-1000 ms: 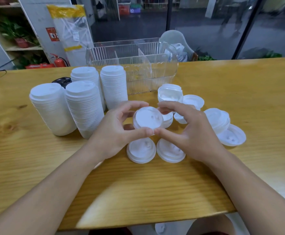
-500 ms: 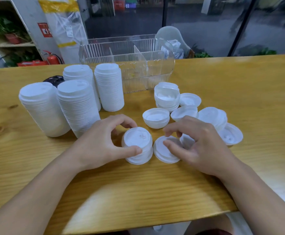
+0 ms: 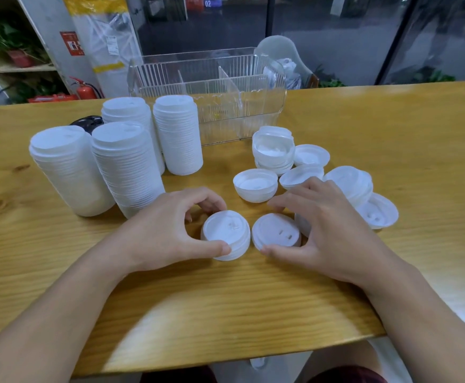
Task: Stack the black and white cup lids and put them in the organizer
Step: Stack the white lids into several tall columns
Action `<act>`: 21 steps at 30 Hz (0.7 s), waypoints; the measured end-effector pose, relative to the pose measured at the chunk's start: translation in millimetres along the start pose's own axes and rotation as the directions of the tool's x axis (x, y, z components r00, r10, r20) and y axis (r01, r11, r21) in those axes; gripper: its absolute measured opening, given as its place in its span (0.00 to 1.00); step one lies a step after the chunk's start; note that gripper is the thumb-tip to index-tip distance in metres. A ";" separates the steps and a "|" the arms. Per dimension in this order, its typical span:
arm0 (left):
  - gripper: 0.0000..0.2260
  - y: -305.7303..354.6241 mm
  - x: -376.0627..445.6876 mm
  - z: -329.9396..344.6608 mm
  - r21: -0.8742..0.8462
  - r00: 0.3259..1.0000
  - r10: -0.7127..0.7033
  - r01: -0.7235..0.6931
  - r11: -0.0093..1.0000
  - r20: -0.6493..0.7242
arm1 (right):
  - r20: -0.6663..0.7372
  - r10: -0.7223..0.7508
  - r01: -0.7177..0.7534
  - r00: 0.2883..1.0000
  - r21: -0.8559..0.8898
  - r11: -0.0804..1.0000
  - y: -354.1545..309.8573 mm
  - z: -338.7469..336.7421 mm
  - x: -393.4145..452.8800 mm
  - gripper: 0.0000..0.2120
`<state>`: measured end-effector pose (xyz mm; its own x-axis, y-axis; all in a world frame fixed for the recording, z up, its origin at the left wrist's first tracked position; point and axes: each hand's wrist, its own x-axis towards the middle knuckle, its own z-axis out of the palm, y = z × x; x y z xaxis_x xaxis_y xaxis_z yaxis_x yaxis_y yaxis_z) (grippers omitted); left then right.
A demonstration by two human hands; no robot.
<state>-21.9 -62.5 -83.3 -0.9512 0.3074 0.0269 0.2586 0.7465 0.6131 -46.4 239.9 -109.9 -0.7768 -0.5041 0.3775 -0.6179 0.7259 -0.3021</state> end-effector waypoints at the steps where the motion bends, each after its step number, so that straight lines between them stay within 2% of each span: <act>1: 0.22 0.3 0.1 0.0 0.000 1.000 0.008 -0.008 1.000 -0.002 | 0.008 -0.002 0.002 1.000 0.000 1.000 -0.3 -0.8 -0.1 0.33; 5: 0.22 2.1 0.0 0.1 0.005 1.000 0.024 -0.024 1.000 -0.002 | 0.027 0.001 -0.001 1.000 -0.002 1.000 -0.1 -1.7 -0.2 0.35; 11: 0.23 1.6 0.5 2.8 0.019 0.999 0.035 -0.036 0.999 0.025 | -0.043 0.039 -0.037 0.998 0.043 0.998 6.2 1.4 1.1 0.28; 16: 0.22 -2.7 3.6 6.9 0.030 0.999 0.036 -0.036 0.999 -0.021 | -0.089 0.080 -0.063 0.993 0.180 0.982 3.7 0.1 2.8 0.18; 21: 0.25 -7.4 10.0 19.5 0.014 0.994 0.090 -0.089 0.996 -0.064 | -0.066 0.033 -0.013 0.997 0.278 0.961 -0.4 1.4 0.4 0.20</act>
<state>-30.0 -53.5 -103.0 -0.9328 0.3352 0.1324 0.3450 0.7244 0.5969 -46.7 238.7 -110.9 -0.7868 -0.4478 0.4246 -0.6172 0.5739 -0.5383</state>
